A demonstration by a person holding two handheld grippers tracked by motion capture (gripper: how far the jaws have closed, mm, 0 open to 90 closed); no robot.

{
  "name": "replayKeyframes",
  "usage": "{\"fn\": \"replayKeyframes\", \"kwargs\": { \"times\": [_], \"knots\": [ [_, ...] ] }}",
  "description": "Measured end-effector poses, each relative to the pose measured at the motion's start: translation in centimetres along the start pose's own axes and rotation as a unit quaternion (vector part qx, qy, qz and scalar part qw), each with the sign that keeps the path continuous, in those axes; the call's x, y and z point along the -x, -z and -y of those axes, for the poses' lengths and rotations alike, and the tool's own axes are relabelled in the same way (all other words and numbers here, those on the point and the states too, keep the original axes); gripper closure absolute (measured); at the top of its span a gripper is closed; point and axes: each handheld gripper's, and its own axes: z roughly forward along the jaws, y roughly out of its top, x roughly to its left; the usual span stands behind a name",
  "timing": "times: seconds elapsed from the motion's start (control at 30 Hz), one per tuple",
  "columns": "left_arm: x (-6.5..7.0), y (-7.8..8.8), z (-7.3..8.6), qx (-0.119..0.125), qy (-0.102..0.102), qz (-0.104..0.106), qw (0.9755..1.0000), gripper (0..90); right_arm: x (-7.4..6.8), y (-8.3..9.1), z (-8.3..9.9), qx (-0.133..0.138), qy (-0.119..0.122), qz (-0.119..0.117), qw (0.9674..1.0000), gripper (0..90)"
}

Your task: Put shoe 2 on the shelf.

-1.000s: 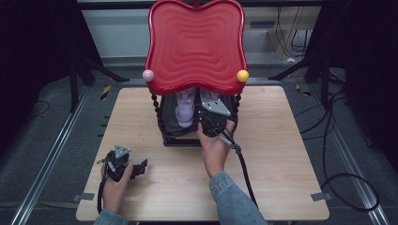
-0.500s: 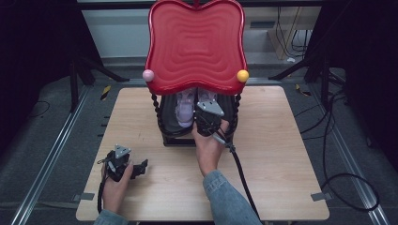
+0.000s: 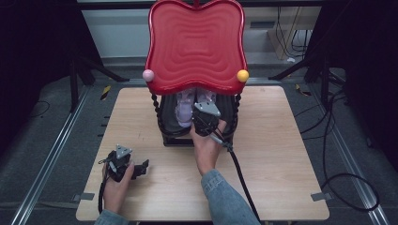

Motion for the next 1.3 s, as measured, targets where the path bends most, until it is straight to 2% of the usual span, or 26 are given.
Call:
{"fn": "replayKeyframes", "kwargs": {
  "times": [0.2,0.47,0.57,0.83,0.87,0.97,1.0,1.03,1.3],
  "knots": [
    [0.1,0.0,0.0,-0.001,0.0,0.002,1.0,5.7,-0.1,-0.1,0.2,-0.001,0.004,0.002,1.0,82.5],
    [0.1,0.0,0.0,0.0,0.001,0.003,1.0,5.7,0.2,0.2,0.3,-0.005,0.004,-0.004,1.0,75.1],
    [0.1,0.0,0.0,0.0,0.001,0.003,1.0,5.8,0.4,0.6,0.5,-0.007,0.01,-0.006,0.9999,70.6],
    [0.1,0.1,0.0,0.001,0.002,0.002,1.0,5.8,0.2,1.6,0.5,-0.007,0.018,-0.013,0.9997,67.2],
    [0.1,0.1,0.0,0.001,0.002,0.001,1.0,5.7,0.1,1.8,0.5,-0.006,0.021,-0.013,0.9997,67.6],
    [0.1,0.1,0.0,0.001,0.002,0.001,1.0,5.7,0.0,2.0,0.4,-0.005,0.021,-0.018,0.9996,76.7],
    [0.1,0.1,0.0,0.001,0.002,0.001,1.0,5.7,0.0,2.0,0.4,-0.005,0.021,-0.018,0.9996,76.7],
    [0.2,0.1,0.0,0.001,0.0,0.002,1.0,5.7,0.1,2.0,0.3,-0.005,0.021,-0.023,0.9995,83.5],
    [0.2,0.1,0.0,0.001,0.001,0.002,1.0,5.7,0.0,1.5,-0.1,-0.009,0.015,-0.031,0.9994,86.1]
  ]
}}
